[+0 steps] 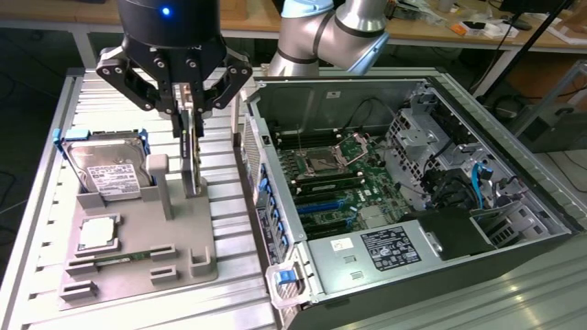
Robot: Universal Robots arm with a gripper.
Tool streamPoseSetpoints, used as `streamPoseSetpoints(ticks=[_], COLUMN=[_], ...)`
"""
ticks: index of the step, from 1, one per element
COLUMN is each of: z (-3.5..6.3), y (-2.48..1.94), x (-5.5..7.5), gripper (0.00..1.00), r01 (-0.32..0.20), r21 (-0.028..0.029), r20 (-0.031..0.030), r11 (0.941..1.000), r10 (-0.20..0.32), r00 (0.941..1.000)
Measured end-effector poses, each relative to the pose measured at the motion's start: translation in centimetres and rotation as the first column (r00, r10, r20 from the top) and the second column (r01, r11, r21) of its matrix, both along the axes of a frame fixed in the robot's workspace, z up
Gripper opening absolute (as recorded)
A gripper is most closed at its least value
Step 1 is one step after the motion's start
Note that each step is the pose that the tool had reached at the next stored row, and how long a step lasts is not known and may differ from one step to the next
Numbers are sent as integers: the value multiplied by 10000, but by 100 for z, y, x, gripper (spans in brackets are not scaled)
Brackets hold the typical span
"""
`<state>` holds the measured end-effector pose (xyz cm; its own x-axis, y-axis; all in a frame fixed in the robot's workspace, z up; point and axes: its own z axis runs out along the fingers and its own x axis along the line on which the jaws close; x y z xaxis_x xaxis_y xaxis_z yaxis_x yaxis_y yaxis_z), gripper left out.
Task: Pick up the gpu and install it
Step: 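Pick up the gpu and move the gpu toward the slot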
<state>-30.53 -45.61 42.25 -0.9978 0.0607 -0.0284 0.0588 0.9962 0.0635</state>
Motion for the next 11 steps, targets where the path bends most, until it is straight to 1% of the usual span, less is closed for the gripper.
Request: streamPoseSetpoints(ticks=[11], z=[39], y=[0], x=[0], gripper=[27], r01=[0], r21=[0], r20=[0], r11=[10000], r10=[0], r00=[10000])
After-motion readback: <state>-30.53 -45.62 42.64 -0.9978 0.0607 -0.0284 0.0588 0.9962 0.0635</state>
